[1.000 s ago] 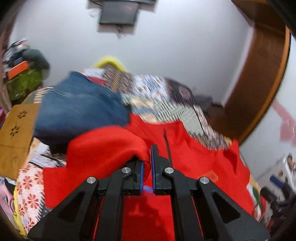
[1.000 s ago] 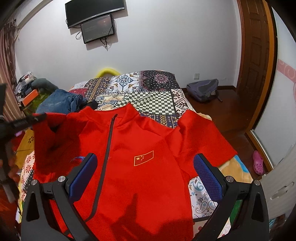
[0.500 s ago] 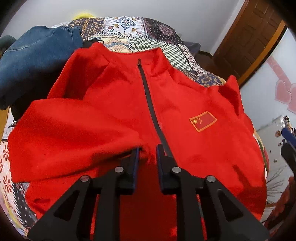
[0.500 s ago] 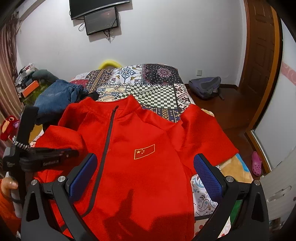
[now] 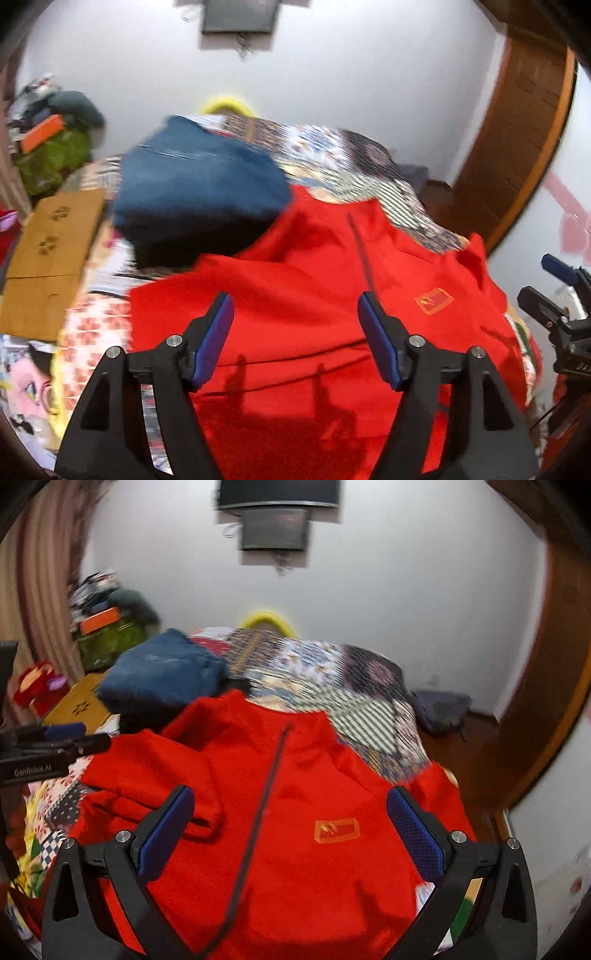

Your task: Fold large clothes

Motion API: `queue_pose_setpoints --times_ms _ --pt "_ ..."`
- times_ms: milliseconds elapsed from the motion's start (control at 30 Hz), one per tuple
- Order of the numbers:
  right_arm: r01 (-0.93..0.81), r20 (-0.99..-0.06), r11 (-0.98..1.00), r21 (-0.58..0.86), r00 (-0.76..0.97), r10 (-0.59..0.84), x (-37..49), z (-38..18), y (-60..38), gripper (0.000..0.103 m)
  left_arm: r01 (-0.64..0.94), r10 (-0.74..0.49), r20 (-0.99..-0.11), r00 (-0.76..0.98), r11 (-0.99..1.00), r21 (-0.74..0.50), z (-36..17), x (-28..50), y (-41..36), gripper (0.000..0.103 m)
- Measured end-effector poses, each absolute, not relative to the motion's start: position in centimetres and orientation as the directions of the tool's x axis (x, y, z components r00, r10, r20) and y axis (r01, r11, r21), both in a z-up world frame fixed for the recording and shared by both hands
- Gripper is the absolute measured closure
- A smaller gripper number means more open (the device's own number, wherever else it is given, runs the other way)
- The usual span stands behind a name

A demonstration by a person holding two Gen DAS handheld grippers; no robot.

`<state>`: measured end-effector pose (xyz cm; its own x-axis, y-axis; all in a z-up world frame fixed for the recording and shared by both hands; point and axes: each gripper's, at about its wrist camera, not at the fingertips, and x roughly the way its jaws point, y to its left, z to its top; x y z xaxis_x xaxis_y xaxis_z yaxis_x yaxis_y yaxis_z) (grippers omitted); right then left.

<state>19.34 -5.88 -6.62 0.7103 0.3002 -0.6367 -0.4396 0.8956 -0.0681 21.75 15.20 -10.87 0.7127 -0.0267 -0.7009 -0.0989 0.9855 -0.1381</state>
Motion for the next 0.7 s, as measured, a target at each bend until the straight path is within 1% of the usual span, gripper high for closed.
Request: queue_pose_setpoints --times_ms 133,267,367,533,700 --pt "-0.548 -0.649 0.830 -0.105 0.670 0.360 19.3 -6.6 -1.4 0.000 -0.185 0.055 -0.684 0.727 0.976 -0.117 -10.5 19.2 19.8 0.034" --pt "-0.661 -0.708 0.741 -0.120 0.580 0.403 19.5 -8.1 4.0 0.000 -0.261 0.100 -0.688 0.719 0.956 -0.134 -11.5 17.0 23.9 0.033" --pt "-0.729 -0.743 0.673 -0.127 0.519 0.422 19.5 -9.4 7.6 0.000 -0.310 0.138 -0.702 0.699 0.943 -0.122 -12.7 15.5 26.5 0.033" --pt "-0.812 -0.806 0.562 -0.159 0.435 0.401 19.2 -12.4 13.3 0.000 -0.359 0.167 -0.726 0.667 0.926 -0.117 -14.9 13.5 29.2 0.033" --pt "-0.866 -0.871 0.472 -0.165 0.352 0.343 19.3 -16.2 17.9 0.002 -0.404 0.184 -0.745 0.641 0.907 -0.124 -16.5 12.3 31.4 0.033"
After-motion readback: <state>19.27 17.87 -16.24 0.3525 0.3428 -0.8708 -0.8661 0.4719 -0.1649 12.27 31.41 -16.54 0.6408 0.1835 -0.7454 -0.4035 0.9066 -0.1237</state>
